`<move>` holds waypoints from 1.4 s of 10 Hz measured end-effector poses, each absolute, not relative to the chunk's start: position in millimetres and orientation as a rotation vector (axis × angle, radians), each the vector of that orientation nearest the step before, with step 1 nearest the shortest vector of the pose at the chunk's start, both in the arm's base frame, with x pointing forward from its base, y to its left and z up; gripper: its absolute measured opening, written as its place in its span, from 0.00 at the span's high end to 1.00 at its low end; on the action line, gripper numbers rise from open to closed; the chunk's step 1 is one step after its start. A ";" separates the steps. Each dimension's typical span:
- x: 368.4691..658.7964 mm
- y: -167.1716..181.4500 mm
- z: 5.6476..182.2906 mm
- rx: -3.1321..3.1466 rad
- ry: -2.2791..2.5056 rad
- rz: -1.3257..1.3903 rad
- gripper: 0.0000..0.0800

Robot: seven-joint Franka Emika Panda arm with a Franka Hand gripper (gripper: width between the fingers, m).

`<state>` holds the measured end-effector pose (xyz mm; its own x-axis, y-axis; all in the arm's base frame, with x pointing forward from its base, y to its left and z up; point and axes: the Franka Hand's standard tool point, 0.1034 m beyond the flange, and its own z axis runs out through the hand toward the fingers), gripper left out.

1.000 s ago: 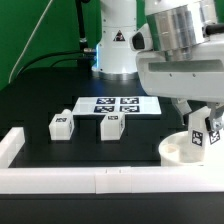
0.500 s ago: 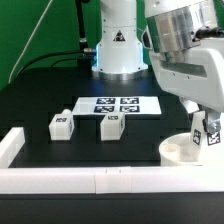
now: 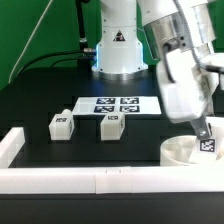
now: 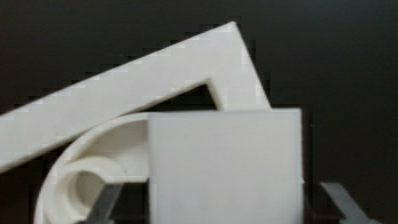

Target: Assemble stool

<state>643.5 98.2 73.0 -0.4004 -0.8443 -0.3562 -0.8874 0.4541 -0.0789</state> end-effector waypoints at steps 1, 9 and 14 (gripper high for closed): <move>643.1 99.1 72.5 -1.403 2.404 0.193 0.57; 643.6 115.9 73.3 -0.938 2.592 0.229 0.57; 642.4 117.4 71.9 -1.075 2.537 0.193 0.25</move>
Offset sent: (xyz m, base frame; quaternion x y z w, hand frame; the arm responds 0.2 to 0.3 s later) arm 0.0000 0.0000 0.0000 0.0000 0.0000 0.1938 0.9810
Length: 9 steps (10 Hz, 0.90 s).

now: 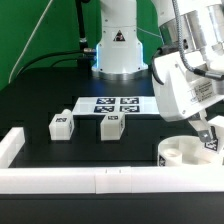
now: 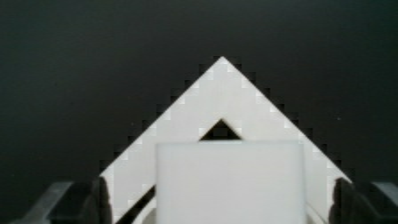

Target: Assemble stool

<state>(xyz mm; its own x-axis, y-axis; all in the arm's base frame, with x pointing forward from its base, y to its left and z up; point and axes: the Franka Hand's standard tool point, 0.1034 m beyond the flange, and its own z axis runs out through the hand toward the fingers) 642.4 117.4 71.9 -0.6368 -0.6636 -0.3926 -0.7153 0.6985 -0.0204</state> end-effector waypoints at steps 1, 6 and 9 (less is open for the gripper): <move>642.1 116.2 73.2 -1.156 2.498 0.185 0.20; 640.9 119.3 106.3 -1.843 2.050 0.250 0.19; 641.2 118.2 104.9 -2.019 1.865 0.193 0.19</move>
Offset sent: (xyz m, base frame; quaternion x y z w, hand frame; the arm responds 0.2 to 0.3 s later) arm -0.0020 0.0135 0.0362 -0.1160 -0.0213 -0.2975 0.9474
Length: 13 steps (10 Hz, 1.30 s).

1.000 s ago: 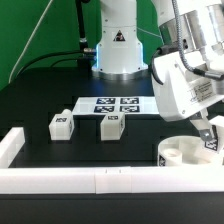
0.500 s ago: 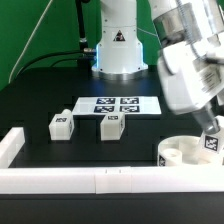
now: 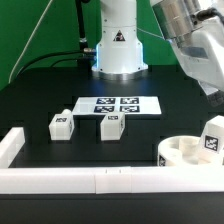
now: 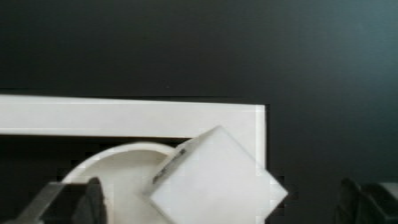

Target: Assemble stool

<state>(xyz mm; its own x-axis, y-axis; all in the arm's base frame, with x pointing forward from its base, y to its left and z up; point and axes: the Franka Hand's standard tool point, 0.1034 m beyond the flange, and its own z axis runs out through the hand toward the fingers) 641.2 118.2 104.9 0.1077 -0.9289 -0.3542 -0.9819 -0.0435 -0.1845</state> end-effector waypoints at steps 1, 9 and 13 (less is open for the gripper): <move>641.2 118.2 104.8 -2.018 1.866 0.194 0.19; 636.2 99.1 105.5 -2.115 1.758 0.187 0.19; 628.3 44.0 104.7 -2.353 1.409 0.129 0.19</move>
Offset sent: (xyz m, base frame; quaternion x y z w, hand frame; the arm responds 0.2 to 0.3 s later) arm 0.0000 0.0000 0.0000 0.0000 0.0000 0.0000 1.0000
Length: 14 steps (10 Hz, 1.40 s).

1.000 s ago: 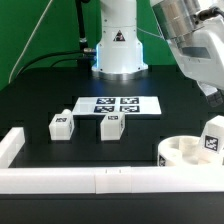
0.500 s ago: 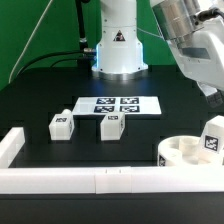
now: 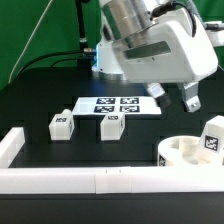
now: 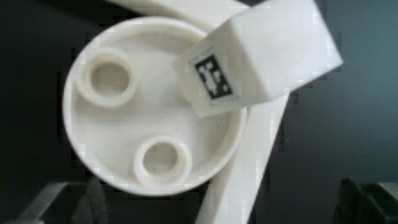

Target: Assemble stool

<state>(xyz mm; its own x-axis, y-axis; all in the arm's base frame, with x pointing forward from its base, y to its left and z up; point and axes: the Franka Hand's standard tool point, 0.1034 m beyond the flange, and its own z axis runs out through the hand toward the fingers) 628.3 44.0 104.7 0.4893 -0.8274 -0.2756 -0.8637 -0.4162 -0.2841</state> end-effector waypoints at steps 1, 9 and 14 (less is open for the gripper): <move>632.6 40.9 108.0 -2.390 1.352 0.084 0.19; 604.9 -11.0 63.3 -2.784 0.483 -0.013 0.19; 586.0 -15.5 53.1 -2.817 0.342 0.122 0.19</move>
Offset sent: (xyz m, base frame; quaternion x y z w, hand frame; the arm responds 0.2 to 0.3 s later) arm 0.0000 0.0000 0.0000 0.0000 0.0000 -0.1296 0.9916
